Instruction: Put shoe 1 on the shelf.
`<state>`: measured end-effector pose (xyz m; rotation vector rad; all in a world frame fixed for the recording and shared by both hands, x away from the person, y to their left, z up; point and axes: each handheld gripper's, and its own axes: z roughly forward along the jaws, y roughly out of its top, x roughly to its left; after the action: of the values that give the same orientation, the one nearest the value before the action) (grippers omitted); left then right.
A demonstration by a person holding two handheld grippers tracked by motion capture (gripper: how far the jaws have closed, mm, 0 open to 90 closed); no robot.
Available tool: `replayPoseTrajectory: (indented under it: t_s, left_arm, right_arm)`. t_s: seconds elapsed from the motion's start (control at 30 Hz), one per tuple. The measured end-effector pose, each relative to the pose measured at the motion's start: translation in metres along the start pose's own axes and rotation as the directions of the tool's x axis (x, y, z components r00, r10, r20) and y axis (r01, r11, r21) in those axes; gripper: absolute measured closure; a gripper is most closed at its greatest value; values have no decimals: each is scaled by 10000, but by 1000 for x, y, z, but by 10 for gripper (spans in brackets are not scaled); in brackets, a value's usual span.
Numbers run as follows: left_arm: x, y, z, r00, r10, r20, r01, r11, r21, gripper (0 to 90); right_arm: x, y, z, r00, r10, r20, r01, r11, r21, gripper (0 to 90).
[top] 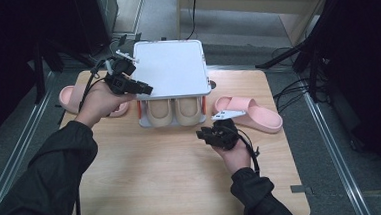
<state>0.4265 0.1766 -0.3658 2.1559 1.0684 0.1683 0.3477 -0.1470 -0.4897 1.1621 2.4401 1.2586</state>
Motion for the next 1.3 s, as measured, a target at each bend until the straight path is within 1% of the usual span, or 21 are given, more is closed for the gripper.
replayPoseTrajectory:
  t_s: [0.07,0.13,0.17,0.27,0.4,0.47,0.5,0.63,0.87,0.9,1.0,1.1,1.13,1.2,1.27,1.3]
  left_arm:
    - [-1,-2,-3,10000,-66,32,67,9999,-127,645]
    - [-2,-4,-7,9997,-243,89,245,9993,-271,623]
    - [-3,-5,-11,9993,-329,170,335,9986,-404,610]
    - [-3,-9,-19,9988,-430,213,443,9971,-614,579]
    - [-1,-17,-33,9982,-593,61,596,9951,-784,544]
    - [0,-23,-40,9980,-634,7,633,9944,-852,539]
    - [0,-26,-43,9978,-653,-118,641,9942,-861,535]
    - [1,-39,-48,9971,-689,-326,662,9948,-775,516]
    - [7,-65,-49,9951,-797,-588,753,9944,-742,495]
    - [9,-71,-49,9939,-920,-610,870,9929,-814,495]
    - [16,-83,-49,9911,-1102,-746,1042,9913,-801,494]
    - [26,-96,-46,9848,-1472,-924,1397,9867,-833,494]
    - [28,-98,-45,9835,-1516,-985,1441,9864,-793,494]
    - [35,-104,-41,9788,-1721,-1111,1637,9832,-809,489]
    - [40,-108,-37,9756,-1833,-1207,1749,9816,-769,487]
    - [43,-110,-34,9731,-1910,-1289,1823,9802,-768,487]
  right_arm:
    - [1,-1,-5,9999,-98,-126,97,9999,-52,663]
    - [2,-2,-9,9996,-212,-204,211,9998,-35,633]
    - [2,-3,-11,9994,-259,-245,259,9997,-2,622]
    - [4,-8,-16,9976,-425,-554,435,9989,174,581]
    - [3,-16,-23,9953,-505,-827,539,9977,404,539]
    - [2,-19,-27,9947,-532,-875,573,9973,451,531]
    - [1,-21,-29,9947,-547,-872,588,9973,448,531]
    - [-4,-25,-34,9936,-632,-941,672,9969,397,532]
    - [-12,-27,-45,9947,-475,-908,511,9980,381,527]
    - [-13,-27,-45,9951,-437,-886,474,9981,401,526]
    - [-15,-28,-47,9951,-316,-933,354,9986,394,527]
    - [-16,-27,-45,9949,-321,-953,360,9986,395,527]
    - [-16,-27,-44,9943,-352,-1008,393,9985,391,527]
    - [-15,-26,-42,9939,-377,-1036,426,9981,451,527]
    - [-13,-24,-40,9935,-435,-1052,487,9977,471,527]
    - [-13,-24,-40,9932,-451,-1070,504,9976,473,527]
